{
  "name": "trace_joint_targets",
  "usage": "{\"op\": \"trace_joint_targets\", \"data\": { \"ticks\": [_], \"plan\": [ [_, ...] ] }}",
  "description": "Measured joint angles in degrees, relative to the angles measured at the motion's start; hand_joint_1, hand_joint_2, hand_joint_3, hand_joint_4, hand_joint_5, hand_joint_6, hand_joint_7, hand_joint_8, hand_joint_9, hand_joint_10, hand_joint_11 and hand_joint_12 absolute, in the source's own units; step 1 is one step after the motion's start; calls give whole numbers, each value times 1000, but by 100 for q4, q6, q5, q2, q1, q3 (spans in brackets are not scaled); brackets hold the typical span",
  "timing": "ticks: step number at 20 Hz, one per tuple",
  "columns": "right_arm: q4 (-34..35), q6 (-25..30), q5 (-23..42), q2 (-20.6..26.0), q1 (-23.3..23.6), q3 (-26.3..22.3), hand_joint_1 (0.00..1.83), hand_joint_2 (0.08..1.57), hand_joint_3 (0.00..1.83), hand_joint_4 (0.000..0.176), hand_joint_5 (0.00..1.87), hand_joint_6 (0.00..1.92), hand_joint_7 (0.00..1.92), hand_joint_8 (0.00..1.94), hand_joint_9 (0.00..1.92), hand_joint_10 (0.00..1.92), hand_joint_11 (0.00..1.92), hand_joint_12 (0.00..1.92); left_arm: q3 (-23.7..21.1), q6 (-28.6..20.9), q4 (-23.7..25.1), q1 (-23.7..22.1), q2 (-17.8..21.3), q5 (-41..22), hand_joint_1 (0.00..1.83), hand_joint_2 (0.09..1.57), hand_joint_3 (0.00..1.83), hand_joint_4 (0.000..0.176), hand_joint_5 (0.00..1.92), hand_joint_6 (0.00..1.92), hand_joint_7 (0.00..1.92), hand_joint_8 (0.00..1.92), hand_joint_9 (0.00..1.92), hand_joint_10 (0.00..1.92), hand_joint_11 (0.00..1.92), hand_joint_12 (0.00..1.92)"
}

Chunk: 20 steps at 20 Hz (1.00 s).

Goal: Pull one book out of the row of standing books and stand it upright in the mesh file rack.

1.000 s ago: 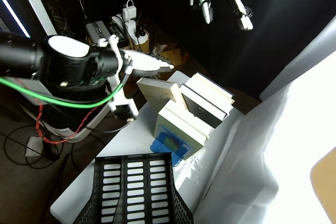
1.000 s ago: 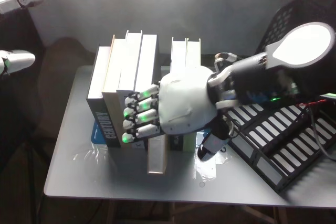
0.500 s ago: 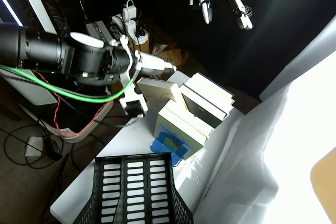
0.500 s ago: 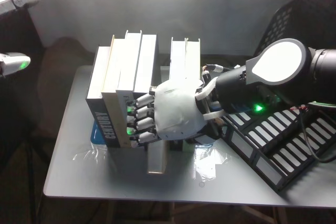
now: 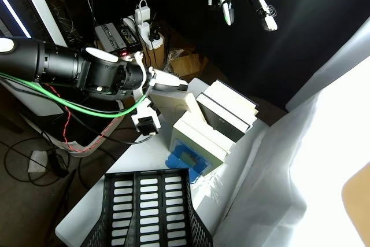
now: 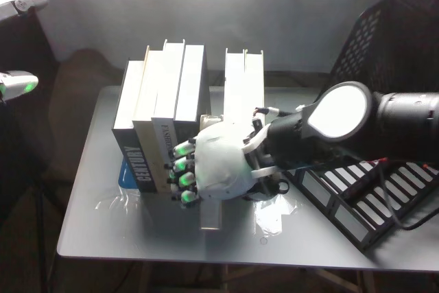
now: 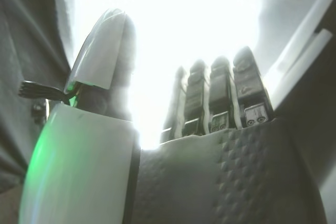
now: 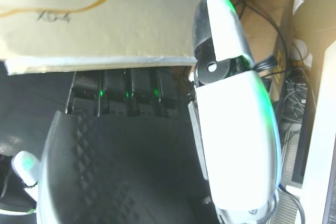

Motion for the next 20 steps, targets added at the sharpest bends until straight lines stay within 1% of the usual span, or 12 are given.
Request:
{"op": "trace_joint_targets", "data": {
  "ticks": [2,3,4,5,8,9,12,14,16,18,19,20],
  "plan": [
    [-560,586,17,-116,-44,201,1221,1090,0,0,255,327,249,10,0,430,0,1185,0,0,-22,0,0,-35,1159,1201,0,0,185,8,111,4,0,0,0,0],
    [-723,632,-13,-155,-79,262,1221,1090,0,0,254,328,249,10,0,431,0,1185,2,0,-26,0,0,-44,1096,1197,0,3,184,6,119,6,0,0,0,0],
    [-850,798,-35,-170,-81,295,1221,1090,0,0,254,329,249,9,0,431,0,1186,2,2,-24,2,0,-42,1050,1200,0,6,178,3,118,5,0,0,0,0],
    [-892,861,-81,-177,-81,315,1221,1090,0,0,253,330,249,9,0,431,0,1186,0,0,-13,2,0,-44,993,1200,0,14,167,1,117,3,0,0,0,0],
    [-953,881,-120,-214,-81,396,1221,1090,0,0,252,333,249,9,0,431,0,1186,0,0,-17,2,0,-81,900,1218,6,26,164,1,116,2,0,0,0,0],
    [-953,901,-138,-219,-81,396,1221,1090,0,0,252,334,249,9,0,431,0,1187,0,0,-9,2,0,-101,894,1215,4,21,173,5,121,4,0,0,0,0],
    [-953,903,-140,-219,-81,396,1221,1090,0,0,250,338,249,9,0,431,0,1187,0,0,-17,2,0,-129,896,1217,5,15,178,5,108,0,0,0,0,0],
    [-957,903,-138,-219,-81,378,1221,1090,0,0,249,340,249,9,0,431,0,1188,0,2,-9,2,0,-129,879,1224,7,30,174,3,93,0,0,0,0,0],
    [-955,905,-122,-219,-81,365,1221,1090,0,0,248,342,249,8,0,431,0,1188,0,0,-11,0,0,-144,815,1241,12,52,171,1,71,0,0,0,0,0],
    [-951,905,-92,-219,-81,365,1221,1090,0,0,248,344,250,8,0,431,0,1188,0,0,-11,0,0,-157,749,1260,18,87,148,0,48,0,0,0,0,0],
    [-951,905,-81,-219,-81,352,1221,1090,0,0,247,345,250,8,0,431,0,1188,0,2,-11,0,0,-162,736,1270,20,100,137,0,32,0,0,0,0,0],
    [-953,905,-76,-219,-81,352,1221,1090,0,0,247,346,250,8,0,431,0,1189,0,2,-7,0,0,-162,762,1255,11,98,152,7,48,7,0,0,0,0]
  ]
}}
